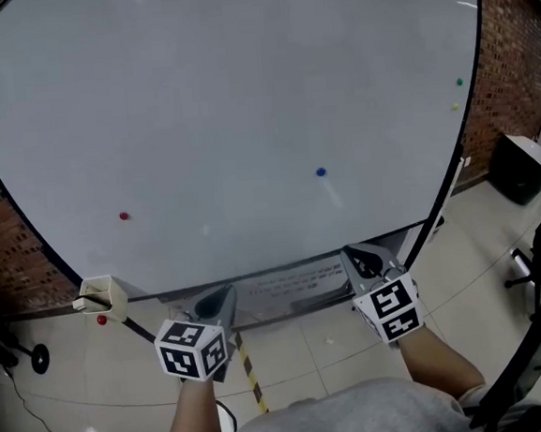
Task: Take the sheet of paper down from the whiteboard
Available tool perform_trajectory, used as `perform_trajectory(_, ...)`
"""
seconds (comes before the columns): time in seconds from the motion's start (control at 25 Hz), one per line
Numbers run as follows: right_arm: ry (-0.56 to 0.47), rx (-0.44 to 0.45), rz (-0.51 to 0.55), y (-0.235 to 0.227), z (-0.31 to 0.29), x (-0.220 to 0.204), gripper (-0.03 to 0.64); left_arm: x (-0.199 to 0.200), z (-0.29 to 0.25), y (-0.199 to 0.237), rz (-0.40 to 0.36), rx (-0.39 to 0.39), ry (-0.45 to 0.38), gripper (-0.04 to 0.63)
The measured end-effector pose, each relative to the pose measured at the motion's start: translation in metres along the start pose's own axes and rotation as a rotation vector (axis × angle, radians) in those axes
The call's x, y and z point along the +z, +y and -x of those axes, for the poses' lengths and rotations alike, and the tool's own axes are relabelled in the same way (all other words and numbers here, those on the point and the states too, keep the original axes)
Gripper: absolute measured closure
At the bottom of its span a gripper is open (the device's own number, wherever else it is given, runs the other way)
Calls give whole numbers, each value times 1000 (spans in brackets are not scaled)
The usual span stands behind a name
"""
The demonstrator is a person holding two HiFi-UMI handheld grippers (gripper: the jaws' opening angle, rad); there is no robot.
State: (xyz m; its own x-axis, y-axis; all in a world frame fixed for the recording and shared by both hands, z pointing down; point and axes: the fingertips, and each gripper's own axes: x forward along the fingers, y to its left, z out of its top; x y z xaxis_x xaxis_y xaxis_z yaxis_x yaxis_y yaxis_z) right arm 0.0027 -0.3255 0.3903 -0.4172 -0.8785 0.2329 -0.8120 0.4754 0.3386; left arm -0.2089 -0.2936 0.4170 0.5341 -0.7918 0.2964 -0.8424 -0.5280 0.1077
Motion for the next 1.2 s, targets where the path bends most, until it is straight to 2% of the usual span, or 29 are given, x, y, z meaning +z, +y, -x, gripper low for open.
perform_trajectory(0.2, 4, 99, -34, 27, 47, -23, 615, -27, 34, -48, -1, 60, -16, 594)
perform_trajectory(0.4, 40, 153, -58, 47, 127, -68, 615, -58, 72, -126, -2, 56, -37, 593)
perform_trajectory(0.56, 72, 251, -81, 72, 210, -106, 615, -84, 109, -203, -7, 48, -54, 594)
perform_trajectory(0.72, 79, 334, -127, 93, 288, -128, 615, -107, 146, -275, 27, 19, -66, 594)
perform_trajectory(0.84, 81, 369, -148, 102, 333, -125, 615, -109, 173, -315, 28, 2, -50, 594)
perform_trajectory(0.96, 71, 386, -154, 104, 365, -109, 615, -92, 195, -349, 12, -19, -50, 594)
perform_trajectory(1.2, 23, 406, -171, 112, 406, -78, 615, -77, 224, -386, -24, -52, -62, 594)
